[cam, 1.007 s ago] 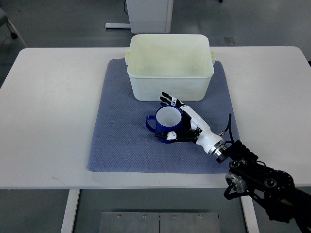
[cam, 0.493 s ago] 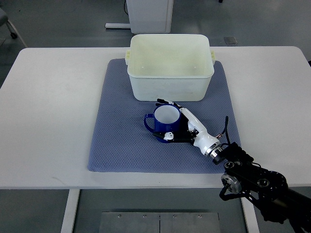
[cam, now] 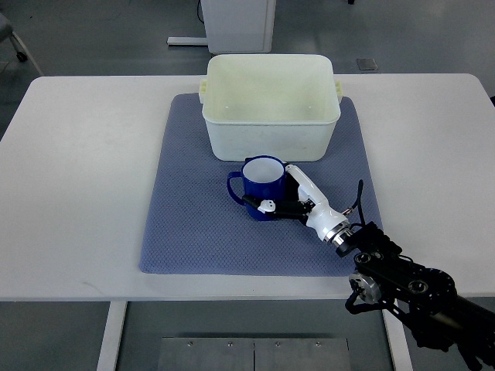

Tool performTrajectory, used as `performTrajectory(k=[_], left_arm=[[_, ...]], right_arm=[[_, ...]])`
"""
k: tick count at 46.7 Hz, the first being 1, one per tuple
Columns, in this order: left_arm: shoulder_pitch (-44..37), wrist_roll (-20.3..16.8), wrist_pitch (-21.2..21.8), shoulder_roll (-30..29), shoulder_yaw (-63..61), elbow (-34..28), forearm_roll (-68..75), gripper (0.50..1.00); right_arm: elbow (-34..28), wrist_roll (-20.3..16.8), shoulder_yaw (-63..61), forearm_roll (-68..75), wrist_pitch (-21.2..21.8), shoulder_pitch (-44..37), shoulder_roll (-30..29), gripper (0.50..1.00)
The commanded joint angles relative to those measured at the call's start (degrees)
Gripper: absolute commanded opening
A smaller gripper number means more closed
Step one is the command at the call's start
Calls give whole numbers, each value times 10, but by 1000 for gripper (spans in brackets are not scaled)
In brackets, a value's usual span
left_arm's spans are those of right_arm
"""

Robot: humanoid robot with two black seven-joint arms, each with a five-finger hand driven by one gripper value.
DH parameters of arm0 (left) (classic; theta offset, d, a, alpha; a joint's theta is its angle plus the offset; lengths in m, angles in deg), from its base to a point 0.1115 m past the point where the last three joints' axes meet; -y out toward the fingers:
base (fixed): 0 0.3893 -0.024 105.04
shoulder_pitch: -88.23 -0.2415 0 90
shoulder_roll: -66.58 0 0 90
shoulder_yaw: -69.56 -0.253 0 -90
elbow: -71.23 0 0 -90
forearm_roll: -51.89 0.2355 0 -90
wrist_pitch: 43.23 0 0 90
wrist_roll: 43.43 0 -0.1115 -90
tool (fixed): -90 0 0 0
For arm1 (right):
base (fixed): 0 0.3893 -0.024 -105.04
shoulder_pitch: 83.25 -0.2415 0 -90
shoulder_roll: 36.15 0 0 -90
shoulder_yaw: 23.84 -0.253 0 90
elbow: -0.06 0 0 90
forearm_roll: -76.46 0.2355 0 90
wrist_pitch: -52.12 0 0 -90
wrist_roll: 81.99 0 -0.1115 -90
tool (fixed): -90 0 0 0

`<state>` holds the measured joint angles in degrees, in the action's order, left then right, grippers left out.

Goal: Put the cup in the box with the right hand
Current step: 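Close the right hand's fingers to grip the blue mug, then lift the blue mug with the right hand over the white tub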

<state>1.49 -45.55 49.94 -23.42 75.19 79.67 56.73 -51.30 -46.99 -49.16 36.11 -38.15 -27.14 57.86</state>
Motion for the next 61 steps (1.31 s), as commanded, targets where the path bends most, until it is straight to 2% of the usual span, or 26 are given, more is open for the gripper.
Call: performTrajectory(k=[1, 23, 37, 42, 49, 56, 61], left_arm=[[0, 0, 0, 0, 1, 0, 0, 1000], [0, 0, 0, 0, 1, 0, 0, 1000], [0, 0, 0, 0, 1, 0, 0, 1000], [0, 0, 0, 0, -1, 0, 0, 1000], [0, 0, 0, 0, -1, -1, 0, 1000], [0, 0, 0, 0, 1, 0, 0, 1000], [0, 0, 0, 0, 1, 0, 0, 1000]], right_arm=[[-22, 0, 0, 1, 0, -8, 26, 500], [-147, 0, -26, 1, -4, -14, 156, 500], [-196, 0, -47, 30, 0, -66, 234, 500], [-205, 0, -57, 36, 4, -90, 246, 500], [-204, -31, -59, 38, 3, -125, 244, 500], [-186, -55, -55, 48, -6, -151, 220, 500], [-149, -77, -54, 48, -22, -168, 187, 500]])
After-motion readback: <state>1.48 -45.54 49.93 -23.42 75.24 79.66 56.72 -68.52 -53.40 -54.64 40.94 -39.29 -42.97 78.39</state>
